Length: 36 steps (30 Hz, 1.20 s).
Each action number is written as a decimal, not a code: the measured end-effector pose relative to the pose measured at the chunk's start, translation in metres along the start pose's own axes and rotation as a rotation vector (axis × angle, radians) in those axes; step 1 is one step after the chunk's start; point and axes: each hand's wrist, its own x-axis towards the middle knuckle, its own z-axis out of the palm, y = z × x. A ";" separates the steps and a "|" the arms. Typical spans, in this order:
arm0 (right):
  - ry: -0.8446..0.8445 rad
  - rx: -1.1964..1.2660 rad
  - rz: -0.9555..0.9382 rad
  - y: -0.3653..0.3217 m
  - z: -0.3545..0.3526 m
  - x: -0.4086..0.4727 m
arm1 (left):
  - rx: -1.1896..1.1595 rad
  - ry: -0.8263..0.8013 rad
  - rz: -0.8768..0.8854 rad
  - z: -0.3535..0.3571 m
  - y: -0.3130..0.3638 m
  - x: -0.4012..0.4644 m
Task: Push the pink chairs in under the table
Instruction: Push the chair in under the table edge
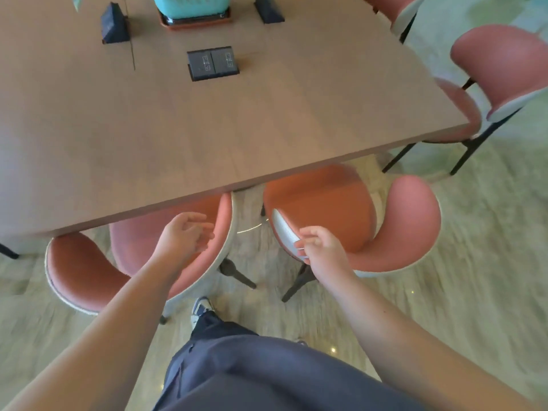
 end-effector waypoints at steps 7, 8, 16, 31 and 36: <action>0.089 0.073 0.008 0.037 -0.097 -0.007 | 0.007 -0.098 -0.012 0.107 0.030 -0.049; 0.100 0.077 0.010 0.040 -0.107 -0.004 | 0.011 -0.103 -0.014 0.118 0.033 -0.050; 0.209 0.004 0.111 0.079 -0.182 0.041 | 0.069 -0.132 -0.081 0.182 0.019 -0.026; 0.324 -0.169 0.245 0.084 -0.310 0.198 | 0.233 -0.047 -0.366 0.264 0.002 0.079; 0.234 -0.470 0.205 0.085 -0.327 0.262 | 0.255 0.039 -0.427 0.289 -0.005 0.102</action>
